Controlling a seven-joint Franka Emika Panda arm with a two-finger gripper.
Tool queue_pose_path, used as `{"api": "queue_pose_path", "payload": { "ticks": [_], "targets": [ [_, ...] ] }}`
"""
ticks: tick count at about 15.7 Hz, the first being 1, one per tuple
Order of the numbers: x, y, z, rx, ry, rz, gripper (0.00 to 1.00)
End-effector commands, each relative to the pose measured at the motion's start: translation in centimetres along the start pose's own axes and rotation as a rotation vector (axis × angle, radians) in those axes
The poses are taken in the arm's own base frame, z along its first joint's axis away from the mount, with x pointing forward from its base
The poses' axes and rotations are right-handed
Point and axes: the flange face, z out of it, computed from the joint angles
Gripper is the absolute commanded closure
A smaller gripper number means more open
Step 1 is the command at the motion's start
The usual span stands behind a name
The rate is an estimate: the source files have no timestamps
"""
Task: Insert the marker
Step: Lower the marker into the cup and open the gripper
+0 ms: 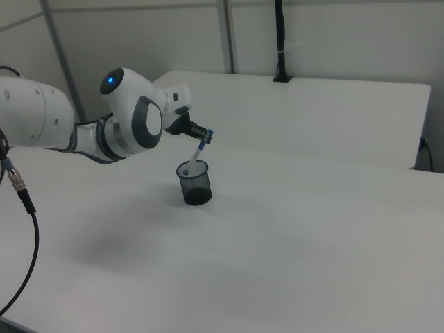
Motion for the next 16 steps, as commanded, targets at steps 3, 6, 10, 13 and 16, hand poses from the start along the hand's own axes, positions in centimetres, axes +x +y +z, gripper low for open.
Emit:
{"api": "queue_pose_path", "payload": {
  "ticks": [3,6,10,13,16],
  "targets": [
    [-0.6,-0.6,0.1,0.007,0.014,0.005,0.7],
    [-0.5,-0.8,-0.1,0.008,0.014,0.005,0.0],
    [1.2,-1.4,-2.2,0.018,0.042,0.011,0.0],
    [1.8,-1.8,-3.6,0.016,0.038,0.014,0.0],
    [0.9,-2.1,-2.8,0.014,0.021,0.007,0.0]
  ]
}}
